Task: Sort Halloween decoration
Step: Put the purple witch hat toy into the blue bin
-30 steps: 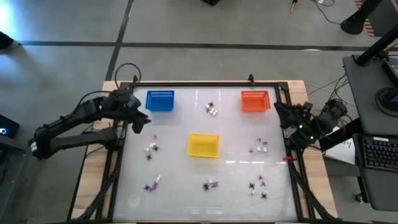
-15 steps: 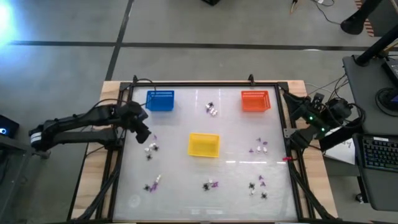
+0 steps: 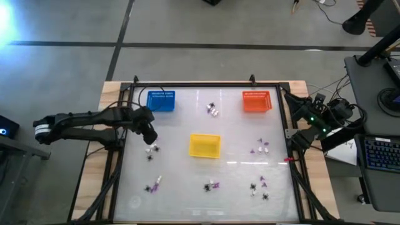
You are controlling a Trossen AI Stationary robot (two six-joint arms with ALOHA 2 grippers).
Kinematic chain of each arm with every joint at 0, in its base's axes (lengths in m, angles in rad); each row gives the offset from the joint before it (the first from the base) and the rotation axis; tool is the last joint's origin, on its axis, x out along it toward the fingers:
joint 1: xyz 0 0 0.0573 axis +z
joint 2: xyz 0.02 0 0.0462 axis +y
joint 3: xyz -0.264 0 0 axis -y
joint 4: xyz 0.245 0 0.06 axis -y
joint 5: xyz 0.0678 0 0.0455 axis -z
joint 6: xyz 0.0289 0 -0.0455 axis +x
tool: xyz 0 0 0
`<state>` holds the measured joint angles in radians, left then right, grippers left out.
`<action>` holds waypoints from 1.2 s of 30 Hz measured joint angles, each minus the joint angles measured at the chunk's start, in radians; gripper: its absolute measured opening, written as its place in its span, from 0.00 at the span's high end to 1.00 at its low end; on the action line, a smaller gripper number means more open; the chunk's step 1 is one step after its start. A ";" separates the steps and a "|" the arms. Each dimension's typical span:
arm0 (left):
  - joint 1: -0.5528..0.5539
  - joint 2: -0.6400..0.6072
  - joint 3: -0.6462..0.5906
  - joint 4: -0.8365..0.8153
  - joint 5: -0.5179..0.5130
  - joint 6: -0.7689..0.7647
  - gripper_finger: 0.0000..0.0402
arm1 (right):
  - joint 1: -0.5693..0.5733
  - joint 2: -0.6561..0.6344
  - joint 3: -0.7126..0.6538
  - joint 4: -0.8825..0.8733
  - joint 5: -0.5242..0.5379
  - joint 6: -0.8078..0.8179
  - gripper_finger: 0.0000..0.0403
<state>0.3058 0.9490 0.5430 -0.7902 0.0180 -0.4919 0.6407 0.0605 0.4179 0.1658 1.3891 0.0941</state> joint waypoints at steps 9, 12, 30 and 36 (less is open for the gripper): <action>-0.011 0.133 -0.003 0.061 -0.028 0.038 0.63 | 0.000 0.000 0.000 0.000 -0.001 0.012 0.56; -0.013 0.161 -0.003 0.064 0.017 0.056 0.63 | 0.000 0.000 0.000 0.000 -0.001 0.010 0.56; -0.028 0.284 -0.003 0.071 0.040 0.095 0.63 | 0.000 0.000 0.000 0.000 -0.001 0.010 0.56; -0.028 0.328 -0.002 0.098 0.011 0.085 0.63 | 0.000 0.000 -0.001 0.000 -0.010 0.010 0.56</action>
<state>0.2779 1.2773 0.5407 -0.6922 0.0285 -0.4064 0.6407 0.0605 0.4168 0.1658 1.3792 0.1040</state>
